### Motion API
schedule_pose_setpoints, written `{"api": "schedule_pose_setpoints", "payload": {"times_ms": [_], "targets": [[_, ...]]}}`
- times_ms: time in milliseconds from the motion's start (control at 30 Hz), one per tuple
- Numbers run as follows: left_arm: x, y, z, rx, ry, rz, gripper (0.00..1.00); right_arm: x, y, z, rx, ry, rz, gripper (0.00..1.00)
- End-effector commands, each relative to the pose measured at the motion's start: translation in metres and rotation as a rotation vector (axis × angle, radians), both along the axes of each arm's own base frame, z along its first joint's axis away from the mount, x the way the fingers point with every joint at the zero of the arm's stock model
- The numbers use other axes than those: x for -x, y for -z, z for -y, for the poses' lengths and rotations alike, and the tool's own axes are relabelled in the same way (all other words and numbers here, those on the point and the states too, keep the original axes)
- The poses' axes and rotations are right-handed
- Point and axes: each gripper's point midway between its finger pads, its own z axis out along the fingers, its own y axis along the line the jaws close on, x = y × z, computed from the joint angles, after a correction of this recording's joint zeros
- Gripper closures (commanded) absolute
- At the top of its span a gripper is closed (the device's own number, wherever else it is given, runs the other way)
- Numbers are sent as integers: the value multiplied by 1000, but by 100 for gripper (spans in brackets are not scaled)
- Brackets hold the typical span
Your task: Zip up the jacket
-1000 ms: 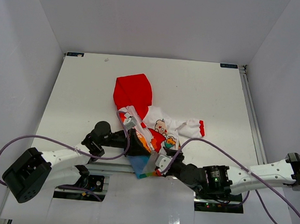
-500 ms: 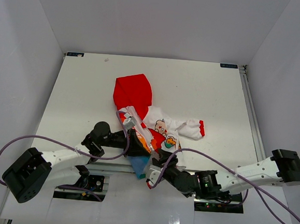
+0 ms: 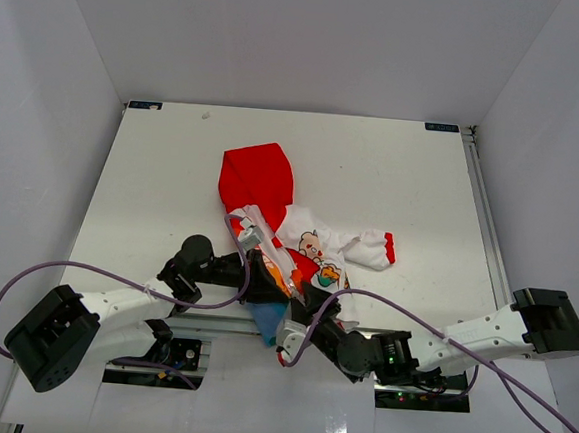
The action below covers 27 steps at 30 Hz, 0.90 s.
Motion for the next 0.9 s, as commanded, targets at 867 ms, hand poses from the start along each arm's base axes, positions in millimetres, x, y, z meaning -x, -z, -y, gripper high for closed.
{"api": "schedule_pose_setpoints", "payload": {"times_ms": [867], "targets": [[4,-3,1,11,27,22,100,-2,-14,4,-97,33,0,73]]}}
